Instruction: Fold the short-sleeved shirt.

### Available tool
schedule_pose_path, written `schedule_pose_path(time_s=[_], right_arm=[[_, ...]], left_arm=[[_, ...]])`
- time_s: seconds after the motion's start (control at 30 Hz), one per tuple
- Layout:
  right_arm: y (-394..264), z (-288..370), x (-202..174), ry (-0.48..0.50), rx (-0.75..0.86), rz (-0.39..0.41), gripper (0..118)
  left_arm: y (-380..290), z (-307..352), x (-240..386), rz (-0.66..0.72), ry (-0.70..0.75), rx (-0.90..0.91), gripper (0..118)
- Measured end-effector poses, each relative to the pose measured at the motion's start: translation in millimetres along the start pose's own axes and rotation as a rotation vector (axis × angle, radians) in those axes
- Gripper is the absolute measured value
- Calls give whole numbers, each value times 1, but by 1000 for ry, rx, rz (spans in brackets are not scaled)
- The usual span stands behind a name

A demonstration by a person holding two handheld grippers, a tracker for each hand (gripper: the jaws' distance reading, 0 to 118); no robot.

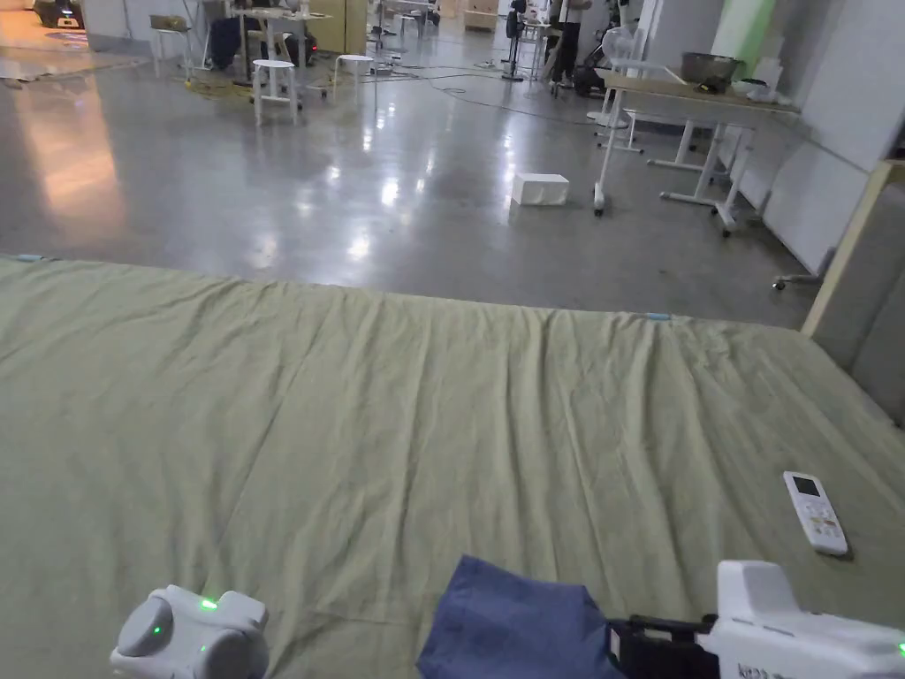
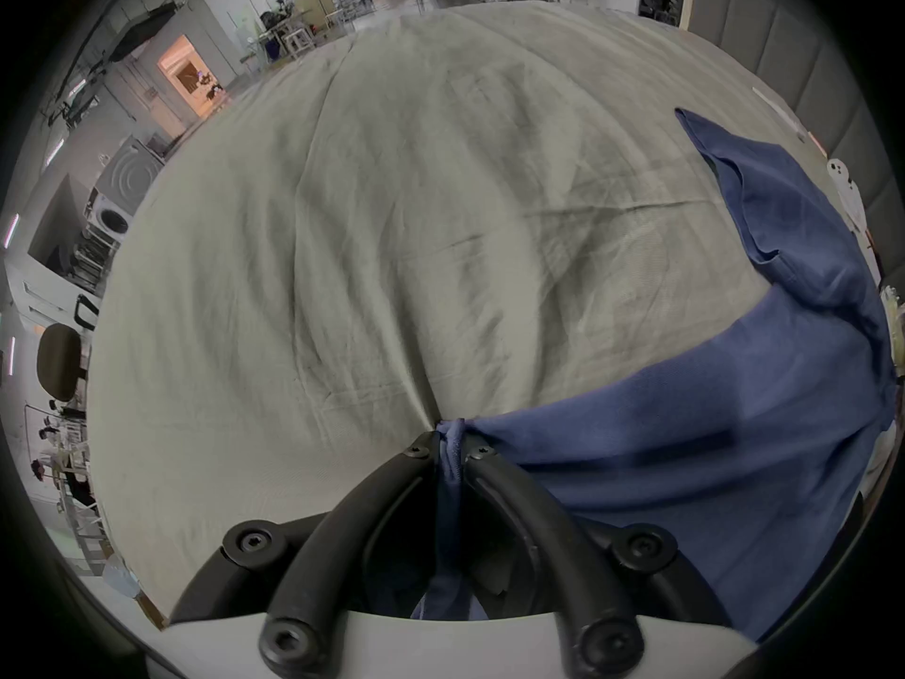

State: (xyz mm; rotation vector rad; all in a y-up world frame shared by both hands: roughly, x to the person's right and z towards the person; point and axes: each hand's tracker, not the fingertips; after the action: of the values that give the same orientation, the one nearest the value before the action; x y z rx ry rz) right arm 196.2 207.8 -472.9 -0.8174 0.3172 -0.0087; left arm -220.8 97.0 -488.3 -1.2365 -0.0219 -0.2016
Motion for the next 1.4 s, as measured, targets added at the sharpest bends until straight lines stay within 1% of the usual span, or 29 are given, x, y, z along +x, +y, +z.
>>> schedule_pose_path(time_s=[0.07,0.1,0.17,0.23,0.3,0.33,0.37,0.4,0.43,0.47,0.5,0.53,0.57,0.6,0.67,0.73,0.83,0.9,0.97,1.03,1.07,1.13,1.17,1.23,1.27,1.4], right_arm=[[18,-47,7,-42,-69,-16,97],[23,-66,10,-48,-91,-4,97],[31,-104,15,-59,-173,-12,97],[33,-136,18,-67,-245,-6,97],[29,-157,20,-83,-278,13,97],[25,-166,21,-94,-288,37,96],[22,-166,18,-131,-308,57,88],[18,-163,14,-166,-279,70,71],[16,-156,12,-149,-231,95,62],[15,-151,10,-104,-219,122,47],[14,-147,4,-103,-224,149,26],[13,-145,1,-116,-231,152,4],[13,-141,1,-118,-229,150,3],[14,-137,3,-90,-231,136,3],[17,-122,2,-84,-173,50,2],[24,-87,1,-58,-75,5,2],[29,-14,-11,-26,69,10,2],[33,37,-18,-52,160,32,2],[38,92,-21,-52,260,29,2],[44,141,-23,-68,357,-26,2],[48,167,-23,-62,396,-41,2],[56,211,-26,-105,487,-47,2],[61,233,-35,-119,520,-40,2],[72,268,-40,-155,586,-52,2],[79,284,-43,-173,604,-63,2],[109,340,-57,-190,718,-99,2]], left_arm=[[4,-1,-8,19,-33,-16,8],[6,-1,-11,43,-58,-26,8],[9,-2,-18,81,-92,-40,8],[9,-4,-19,66,-96,-41,8],[11,-3,-21,64,-105,-43,8],[11,-3,-22,71,-112,-43,8],[10,-3,-23,75,-116,-42,8],[8,-4,-24,95,-122,-33,8],[7,-4,-25,113,-120,-23,8],[6,-4,-25,115,-118,-18,8],[5,-3,-24,109,-115,-13,8],[3,-3,-22,100,-111,-3,8],[1,-2,-21,98,-106,6,8],[-1,-1,-21,102,-102,16,8],[-8,4,-25,117,-114,59,8],[-21,20,-38,170,-158,137,8],[-55,69,-62,304,-215,371,7],[-76,109,-81,367,-274,491,7],[-92,156,-94,378,-295,607,7],[-103,200,-107,348,-268,678,7],[-104,224,-114,361,-270,732,7],[-110,267,-128,365,-275,821,7],[-111,288,-133,366,-262,869,7],[-109,326,-143,346,-263,931,7],[-109,347,-147,338,-238,978,7],[-104,417,-152,290,-172,1094,7]])
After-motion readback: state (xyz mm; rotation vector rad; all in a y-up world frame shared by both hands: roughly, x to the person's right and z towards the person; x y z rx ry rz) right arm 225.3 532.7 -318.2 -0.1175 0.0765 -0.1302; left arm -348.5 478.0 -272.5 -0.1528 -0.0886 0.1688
